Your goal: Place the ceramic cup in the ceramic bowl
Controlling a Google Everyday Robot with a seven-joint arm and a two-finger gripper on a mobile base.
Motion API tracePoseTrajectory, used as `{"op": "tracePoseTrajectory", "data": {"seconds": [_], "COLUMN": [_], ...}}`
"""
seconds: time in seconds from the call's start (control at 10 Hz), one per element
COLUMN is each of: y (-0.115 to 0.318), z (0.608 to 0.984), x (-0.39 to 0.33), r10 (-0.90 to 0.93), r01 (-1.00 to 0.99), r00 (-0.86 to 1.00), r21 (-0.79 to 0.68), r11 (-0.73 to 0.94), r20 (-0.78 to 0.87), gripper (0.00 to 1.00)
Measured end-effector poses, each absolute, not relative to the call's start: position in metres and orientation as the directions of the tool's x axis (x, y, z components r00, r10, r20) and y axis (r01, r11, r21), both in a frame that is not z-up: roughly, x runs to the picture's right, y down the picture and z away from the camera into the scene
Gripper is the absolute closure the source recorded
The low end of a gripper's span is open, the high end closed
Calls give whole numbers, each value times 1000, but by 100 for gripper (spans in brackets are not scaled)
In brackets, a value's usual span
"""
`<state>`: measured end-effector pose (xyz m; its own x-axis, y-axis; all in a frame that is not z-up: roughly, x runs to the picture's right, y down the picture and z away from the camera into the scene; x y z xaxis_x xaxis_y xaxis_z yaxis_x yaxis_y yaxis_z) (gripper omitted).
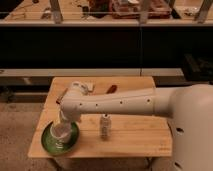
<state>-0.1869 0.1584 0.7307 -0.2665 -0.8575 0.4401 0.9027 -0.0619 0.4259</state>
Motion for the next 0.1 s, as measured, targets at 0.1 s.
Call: {"op": "tracePoseTrajectory", "data": {"seconds": [0.1], "y": [153], "z": [733], "x": [-182], "r10": [-860], "r01": [902], "r00": [-266], "r21": [427], "r11": [-63], "r20": [435], "gripper": [29]}}
